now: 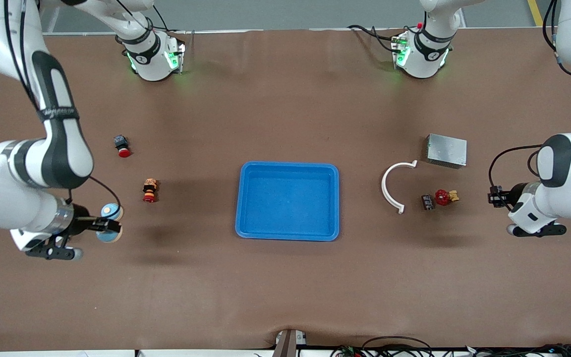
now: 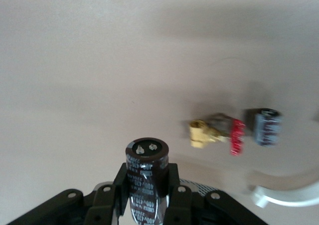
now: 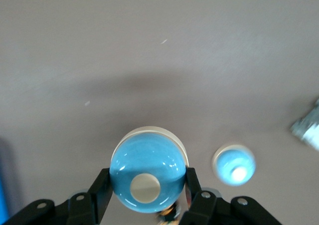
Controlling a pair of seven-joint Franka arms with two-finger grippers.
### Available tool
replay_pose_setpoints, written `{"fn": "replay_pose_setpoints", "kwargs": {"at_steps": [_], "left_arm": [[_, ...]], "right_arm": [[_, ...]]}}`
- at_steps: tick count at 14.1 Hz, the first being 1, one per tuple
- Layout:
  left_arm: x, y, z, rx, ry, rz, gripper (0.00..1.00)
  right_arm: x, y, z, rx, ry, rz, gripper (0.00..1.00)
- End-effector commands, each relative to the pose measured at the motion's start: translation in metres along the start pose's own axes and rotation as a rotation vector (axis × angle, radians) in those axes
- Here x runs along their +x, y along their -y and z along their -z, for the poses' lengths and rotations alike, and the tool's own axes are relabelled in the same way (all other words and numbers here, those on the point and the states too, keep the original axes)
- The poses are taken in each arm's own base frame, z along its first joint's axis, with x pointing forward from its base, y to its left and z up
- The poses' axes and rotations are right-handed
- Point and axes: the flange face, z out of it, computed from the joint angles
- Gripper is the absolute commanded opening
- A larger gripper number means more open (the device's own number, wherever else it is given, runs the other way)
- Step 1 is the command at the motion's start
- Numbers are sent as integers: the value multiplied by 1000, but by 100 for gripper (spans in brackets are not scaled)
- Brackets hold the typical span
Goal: Place electrolytic capacitor and blue bell in tray
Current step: 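Carry the blue button and the capacitor over the blue tray with both grippers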
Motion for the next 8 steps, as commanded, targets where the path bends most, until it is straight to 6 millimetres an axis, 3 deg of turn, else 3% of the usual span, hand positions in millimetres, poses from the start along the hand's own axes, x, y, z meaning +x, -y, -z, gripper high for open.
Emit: {"fn": "replay_pose_setpoints", "kwargs": {"at_steps": [1, 5, 7, 8], "left_arm": [[-7, -38, 38, -12, 22, 68, 0], [-25, -125, 63, -38, 18, 202, 0], [-35, -176, 60, -31, 26, 287, 0], [-43, -207, 60, -27, 24, 312, 0]], "right_arm": [[-53, 51, 9, -2, 18, -81, 0], [-99, 158, 1, -28, 14, -200, 0], [-122, 210, -8, -35, -14, -259, 0], [-130, 227, -18, -57, -27, -286, 0]]}}
